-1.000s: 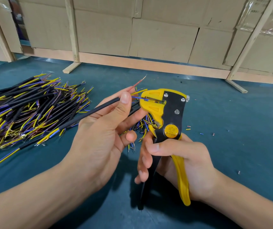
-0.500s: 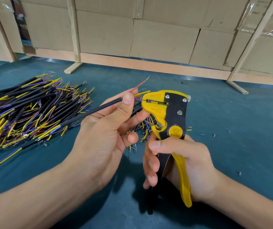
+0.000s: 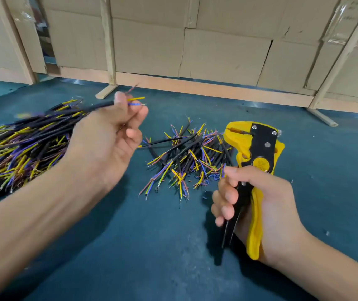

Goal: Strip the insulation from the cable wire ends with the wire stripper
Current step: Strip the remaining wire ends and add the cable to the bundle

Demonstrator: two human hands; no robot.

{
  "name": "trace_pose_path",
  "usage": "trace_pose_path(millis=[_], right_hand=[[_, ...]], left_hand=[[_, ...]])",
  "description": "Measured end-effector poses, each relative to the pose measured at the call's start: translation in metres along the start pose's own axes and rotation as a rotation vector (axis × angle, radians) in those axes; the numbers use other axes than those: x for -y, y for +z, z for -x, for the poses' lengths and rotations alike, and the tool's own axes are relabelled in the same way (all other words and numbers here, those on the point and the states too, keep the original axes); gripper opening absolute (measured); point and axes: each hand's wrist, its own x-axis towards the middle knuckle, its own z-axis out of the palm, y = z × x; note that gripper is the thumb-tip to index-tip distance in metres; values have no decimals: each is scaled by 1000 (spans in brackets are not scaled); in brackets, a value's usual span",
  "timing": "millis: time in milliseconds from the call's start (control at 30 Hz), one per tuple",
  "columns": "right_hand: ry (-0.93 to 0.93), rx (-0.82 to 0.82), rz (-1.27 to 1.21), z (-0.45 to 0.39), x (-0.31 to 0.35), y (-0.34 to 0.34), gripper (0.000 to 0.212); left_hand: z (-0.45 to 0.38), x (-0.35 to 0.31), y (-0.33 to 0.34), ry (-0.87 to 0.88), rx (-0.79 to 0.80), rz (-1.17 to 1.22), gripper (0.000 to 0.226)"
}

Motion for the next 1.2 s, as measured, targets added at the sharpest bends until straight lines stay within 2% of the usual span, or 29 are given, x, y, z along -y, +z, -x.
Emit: trace_pose_path(millis=[100, 300, 333, 400, 467, 533, 567, 600, 667, 700, 833, 967, 1067, 1200], right_hand=[[27, -6, -19, -4, 0, 4, 20], [11, 65, 26, 0, -4, 6, 16], [12, 75, 26, 0, -4, 6, 16], [16, 98, 23, 1, -4, 6, 13], [23, 105, 24, 1, -4, 6, 12], [26, 108, 21, 2, -3, 6, 10], [26, 107, 20, 2, -3, 7, 9], [29, 105, 20, 2, -3, 7, 9], [37, 100, 24, 2, -2, 8, 10], [37, 99, 28, 2, -2, 8, 11], [33, 93, 39, 3, -1, 10, 10], [22, 97, 41, 3, -1, 11, 9], [10, 96, 53, 3, -2, 10, 8], [8, 102, 47, 2, -3, 10, 8]], left_hand=[[-8, 0, -4, 1, 127, -327, 13], [-15, 32, -10, -56, 322, -992, 31], [-16, 30, -13, -14, 334, -1124, 34], [-21, 22, -19, 191, 289, -1308, 39], [-28, 7, -27, 458, 147, -1428, 40], [-35, -10, -40, 661, 11, -1615, 26], [-40, -16, -48, 659, -23, -1766, 24], [-45, -21, -55, 561, -44, -1959, 32], [-50, -27, -63, 247, -65, -2287, 47], [-49, -27, -64, 159, -72, -2358, 46], [-44, -22, -59, 245, -33, -2360, 21], [-38, -20, -56, 280, -12, -2221, 8], [-37, -20, -55, 369, -37, -2138, 14], [-37, -18, -52, 564, -48, -2086, 4]])
